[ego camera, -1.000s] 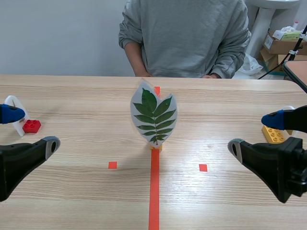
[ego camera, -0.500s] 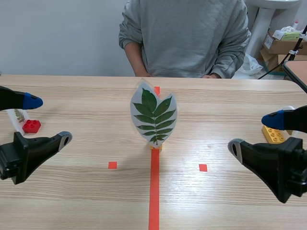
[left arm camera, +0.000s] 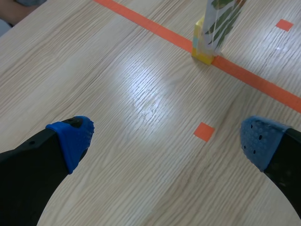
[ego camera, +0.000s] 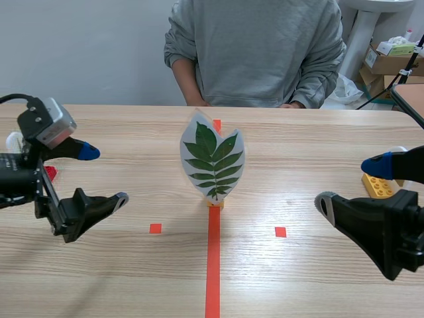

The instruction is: Do the leaf sorting experiment

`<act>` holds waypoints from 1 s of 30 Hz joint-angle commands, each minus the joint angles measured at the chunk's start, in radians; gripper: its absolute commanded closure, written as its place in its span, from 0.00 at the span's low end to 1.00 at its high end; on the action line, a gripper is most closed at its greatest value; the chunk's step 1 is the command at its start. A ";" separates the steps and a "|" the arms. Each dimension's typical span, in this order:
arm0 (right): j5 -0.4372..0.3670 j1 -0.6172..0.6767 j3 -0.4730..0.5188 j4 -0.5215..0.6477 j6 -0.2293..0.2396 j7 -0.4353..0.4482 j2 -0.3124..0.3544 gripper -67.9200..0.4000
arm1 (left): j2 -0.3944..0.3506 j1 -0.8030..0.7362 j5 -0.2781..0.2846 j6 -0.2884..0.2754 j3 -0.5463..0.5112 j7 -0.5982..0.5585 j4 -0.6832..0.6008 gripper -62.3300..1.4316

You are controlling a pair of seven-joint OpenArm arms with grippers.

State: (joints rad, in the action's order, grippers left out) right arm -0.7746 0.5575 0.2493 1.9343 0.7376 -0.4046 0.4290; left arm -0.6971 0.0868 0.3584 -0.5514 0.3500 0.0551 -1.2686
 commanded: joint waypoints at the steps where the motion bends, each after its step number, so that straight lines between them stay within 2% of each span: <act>1: -0.014 -0.010 0.005 0.005 0.008 0.011 0.009 0.10 | 0.026 0.042 0.011 0.001 0.019 -0.014 0.009 0.03; 4: -0.014 -0.010 0.005 0.005 0.008 0.011 0.009 0.10 | 0.065 0.113 0.010 0.002 0.079 -0.014 0.074 0.10; 6: -0.014 -0.010 0.005 0.005 0.008 0.011 0.009 0.10 | 0.091 0.154 0.008 0.002 0.117 -0.018 0.114 0.10; 9: -0.014 -0.010 0.005 0.005 0.008 0.011 0.009 0.10 | 0.129 0.210 -0.027 0.002 0.179 -0.040 0.162 0.10; 13: -0.014 -0.010 0.005 0.005 0.008 0.011 0.009 0.10 | 0.180 0.270 -0.041 0.002 0.256 -0.047 0.214 0.10; 19: -0.014 -0.010 0.005 0.005 0.008 0.012 0.008 0.10 | 0.269 0.344 -0.092 0.006 0.349 -0.066 0.288 0.10; 25: -0.014 -0.010 0.005 0.005 0.008 0.011 0.008 0.10 | 0.352 0.399 -0.124 0.029 0.404 -0.083 0.366 0.10; 30: -0.014 -0.010 0.005 0.005 0.008 0.012 0.008 0.10 | 0.388 0.410 -0.135 0.036 0.404 -0.098 0.399 0.10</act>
State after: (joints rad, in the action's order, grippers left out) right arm -0.7746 0.5575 0.2493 1.9343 0.7376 -0.4046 0.4290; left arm -0.3073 0.4828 0.2153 -0.5167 0.7654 -0.0284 -0.8520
